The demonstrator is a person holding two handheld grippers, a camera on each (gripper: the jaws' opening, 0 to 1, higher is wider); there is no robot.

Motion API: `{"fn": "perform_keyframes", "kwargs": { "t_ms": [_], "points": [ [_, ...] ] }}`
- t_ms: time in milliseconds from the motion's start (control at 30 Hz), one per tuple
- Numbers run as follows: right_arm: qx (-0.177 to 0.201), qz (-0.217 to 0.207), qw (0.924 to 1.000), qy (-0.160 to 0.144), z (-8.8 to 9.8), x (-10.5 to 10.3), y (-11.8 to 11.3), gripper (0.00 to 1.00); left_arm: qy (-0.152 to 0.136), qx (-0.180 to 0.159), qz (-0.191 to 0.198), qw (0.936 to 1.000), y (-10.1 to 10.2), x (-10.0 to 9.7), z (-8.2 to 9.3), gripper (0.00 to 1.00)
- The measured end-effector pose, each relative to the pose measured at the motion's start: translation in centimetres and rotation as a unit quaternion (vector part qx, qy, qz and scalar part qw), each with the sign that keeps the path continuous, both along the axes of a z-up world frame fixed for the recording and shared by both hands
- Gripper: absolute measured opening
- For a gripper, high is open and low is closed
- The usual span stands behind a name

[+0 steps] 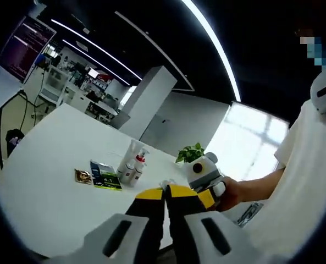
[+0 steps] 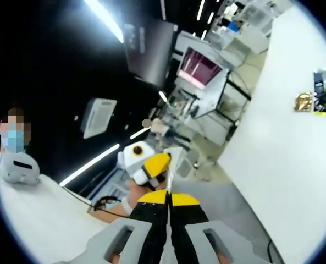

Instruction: Arrange the skincare products in the storage area until every visible bottle or jar stands upright without overlapping.

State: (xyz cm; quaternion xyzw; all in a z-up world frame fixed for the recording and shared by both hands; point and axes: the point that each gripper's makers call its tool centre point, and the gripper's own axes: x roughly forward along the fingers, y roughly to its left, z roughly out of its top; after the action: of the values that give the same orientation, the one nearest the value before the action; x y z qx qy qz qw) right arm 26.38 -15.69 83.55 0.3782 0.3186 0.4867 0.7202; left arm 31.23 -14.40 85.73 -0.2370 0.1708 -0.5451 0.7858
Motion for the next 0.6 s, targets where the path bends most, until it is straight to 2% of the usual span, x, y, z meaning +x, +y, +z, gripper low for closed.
{"fn": "perform_keyframes", "kwargs": {
  "t_ms": [33,100,200,233,300,367,433,500,533,600],
  "points": [
    [0.009,0.006,0.9999,-0.004,0.2,-0.2,0.1,0.01,-0.001,0.002,0.004,1.0000,0.0,0.1,0.0,0.00],
    [-0.004,-0.019,0.9998,-0.003,-0.3,0.5,0.0,0.05,0.004,-0.002,0.005,1.0000,0.1,0.1,0.1,0.00],
    [0.034,-0.045,0.9984,0.006,0.9,1.3,0.2,0.05,0.007,-0.005,0.000,1.0000,0.0,0.0,0.1,0.00],
    [0.027,-0.048,0.9985,0.003,0.7,1.6,0.1,0.09,0.007,-0.004,-0.004,1.0000,0.0,-0.1,0.1,0.00],
    [0.019,-0.040,0.9989,-0.015,0.9,1.7,0.5,0.00,0.008,0.003,-0.009,0.9999,-0.3,-0.3,-0.2,0.00],
    [0.020,-0.047,0.9987,-0.008,0.9,2.1,0.3,0.00,0.003,-0.003,-0.003,1.0000,-0.2,-0.1,0.0,0.00],
    [0.037,-0.054,0.9979,0.001,1.4,2.5,0.2,0.00,0.000,-0.020,0.009,0.9998,-0.1,0.3,0.5,0.00],
    [0.049,-0.063,0.9968,-0.001,1.7,2.9,0.0,0.00,-0.001,-0.010,0.005,0.9999,-0.3,0.1,0.1,0.06],
    [0.063,-0.082,0.9946,0.003,1.9,3.7,-0.2,0.00,0.000,0.009,-0.010,0.9999,-0.7,-0.4,-0.5,0.08],
    [0.055,-0.079,0.9953,0.003,1.3,3.9,-0.1,0.00,0.001,0.014,-0.016,0.9998,-0.9,-0.7,-0.6,0.04]
  ]
}}
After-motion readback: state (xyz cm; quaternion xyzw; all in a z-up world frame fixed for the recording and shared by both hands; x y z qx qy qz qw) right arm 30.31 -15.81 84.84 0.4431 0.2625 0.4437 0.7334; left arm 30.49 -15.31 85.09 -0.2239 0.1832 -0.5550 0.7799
